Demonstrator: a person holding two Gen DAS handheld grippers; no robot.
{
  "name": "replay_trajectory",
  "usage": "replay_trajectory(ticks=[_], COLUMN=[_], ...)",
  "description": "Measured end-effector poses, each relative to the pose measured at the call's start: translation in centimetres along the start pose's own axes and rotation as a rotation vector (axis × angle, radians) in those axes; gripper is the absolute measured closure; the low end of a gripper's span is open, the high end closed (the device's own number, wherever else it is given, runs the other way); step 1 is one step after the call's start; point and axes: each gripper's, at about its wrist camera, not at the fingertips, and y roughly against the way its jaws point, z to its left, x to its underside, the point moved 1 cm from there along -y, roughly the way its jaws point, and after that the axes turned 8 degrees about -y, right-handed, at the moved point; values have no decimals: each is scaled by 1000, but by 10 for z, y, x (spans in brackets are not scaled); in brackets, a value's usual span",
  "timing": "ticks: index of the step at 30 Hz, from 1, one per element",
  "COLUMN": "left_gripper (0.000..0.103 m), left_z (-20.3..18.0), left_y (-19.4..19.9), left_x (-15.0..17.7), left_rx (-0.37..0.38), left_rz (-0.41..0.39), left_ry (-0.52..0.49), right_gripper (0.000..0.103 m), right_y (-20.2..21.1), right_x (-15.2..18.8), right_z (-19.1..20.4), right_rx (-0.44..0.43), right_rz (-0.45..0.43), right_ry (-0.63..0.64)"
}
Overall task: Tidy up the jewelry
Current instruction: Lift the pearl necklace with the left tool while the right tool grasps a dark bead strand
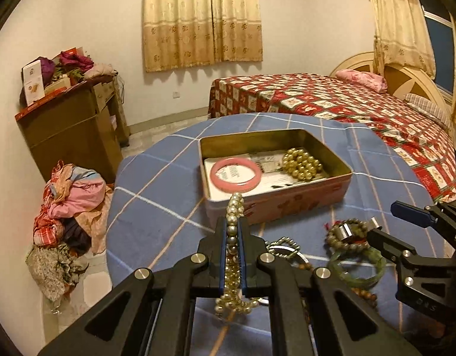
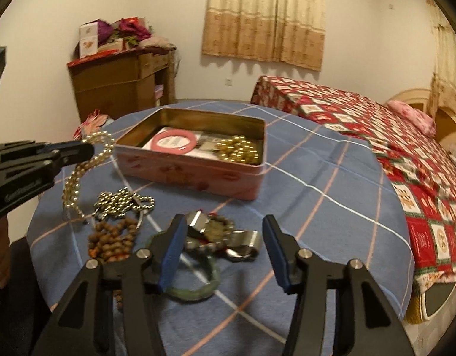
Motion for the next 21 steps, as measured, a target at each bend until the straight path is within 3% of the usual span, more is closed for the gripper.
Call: replay_trajectory(ticks=[11, 17, 19, 20, 21], left_gripper=[97, 97, 97, 97, 97], left_z=[1, -1, -1, -1, -1], left_y=[-7, -11, -11, -11, -11], left_x=[19, 24, 23, 23, 23], left_rx=[17, 42, 44, 45, 44], left_rz=[47, 61, 62, 62, 61], left_ry=[19, 31, 34, 35, 35], right_gripper=[48, 61, 74, 85, 88], right_y=[-12, -18, -19, -20, -20], right_x=[9, 11, 10, 10, 9], right_z=[15, 18, 17, 16, 15], right_rx=[-15, -2, -8, -3, -1], right_rz=[56, 82, 87, 93, 91], right_ry=[78, 94, 88, 82, 75])
